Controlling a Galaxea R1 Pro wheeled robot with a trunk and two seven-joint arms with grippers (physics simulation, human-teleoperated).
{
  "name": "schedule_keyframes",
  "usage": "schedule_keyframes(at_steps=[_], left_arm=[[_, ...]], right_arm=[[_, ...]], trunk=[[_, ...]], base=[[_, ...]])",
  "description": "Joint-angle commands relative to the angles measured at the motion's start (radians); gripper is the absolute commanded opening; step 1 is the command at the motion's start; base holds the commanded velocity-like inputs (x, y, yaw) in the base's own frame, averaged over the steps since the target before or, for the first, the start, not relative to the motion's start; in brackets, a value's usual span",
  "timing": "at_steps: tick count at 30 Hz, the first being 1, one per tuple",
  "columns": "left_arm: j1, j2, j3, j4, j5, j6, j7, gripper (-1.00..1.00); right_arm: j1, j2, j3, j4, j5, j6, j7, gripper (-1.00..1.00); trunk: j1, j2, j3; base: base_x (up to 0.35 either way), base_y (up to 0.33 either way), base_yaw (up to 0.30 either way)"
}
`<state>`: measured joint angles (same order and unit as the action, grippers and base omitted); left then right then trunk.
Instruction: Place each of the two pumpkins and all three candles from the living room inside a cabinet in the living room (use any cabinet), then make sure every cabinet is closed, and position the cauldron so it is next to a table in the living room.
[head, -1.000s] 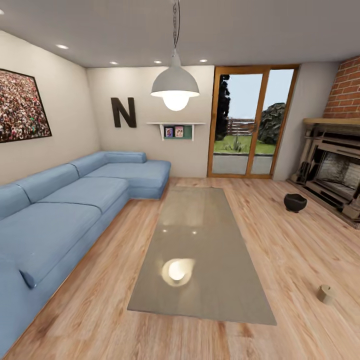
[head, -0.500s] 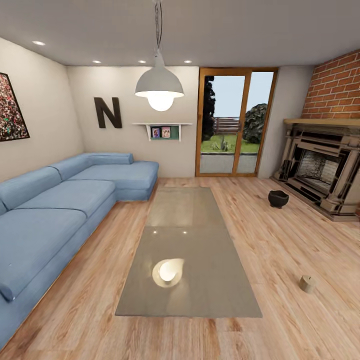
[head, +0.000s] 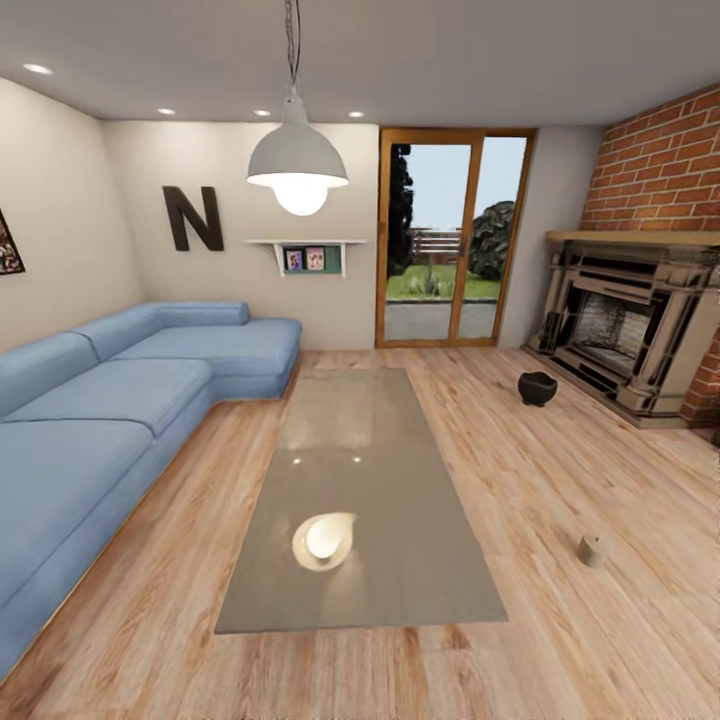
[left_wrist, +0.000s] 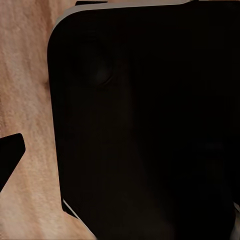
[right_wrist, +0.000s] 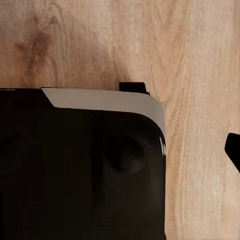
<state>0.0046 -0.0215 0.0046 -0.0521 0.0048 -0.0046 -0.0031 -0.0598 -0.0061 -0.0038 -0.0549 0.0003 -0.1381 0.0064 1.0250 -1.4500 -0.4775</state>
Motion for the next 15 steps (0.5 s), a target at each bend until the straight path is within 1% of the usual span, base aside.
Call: schedule_keyframes(at_steps=[1, 9, 15], left_arm=[[0.000, 0.000, 0.000, 0.000, 0.000, 0.000, 0.000, 1.00], [0.000, 0.000, 0.000, 0.000, 0.000, 0.000, 0.000, 1.00], [0.000, 0.000, 0.000, 0.000, 0.000, 0.000, 0.000, 1.00]], right_arm=[[0.000, 0.000, 0.000, 0.000, 0.000, 0.000, 0.000, 1.00], [0.000, 0.001, -0.001, 0.001, -0.002, 0.000, 0.000, 1.00], [0.000, 0.002, -0.001, 0.001, -0.001, -0.001, 0.000, 1.00]], trunk=[[0.000, 0.000, -0.002], [0.000, 0.000, -0.014], [0.000, 0.000, -0.019]], base=[[0.000, 0.000, -0.074], [0.000, 0.000, -0.133], [0.000, 0.000, -0.226]])
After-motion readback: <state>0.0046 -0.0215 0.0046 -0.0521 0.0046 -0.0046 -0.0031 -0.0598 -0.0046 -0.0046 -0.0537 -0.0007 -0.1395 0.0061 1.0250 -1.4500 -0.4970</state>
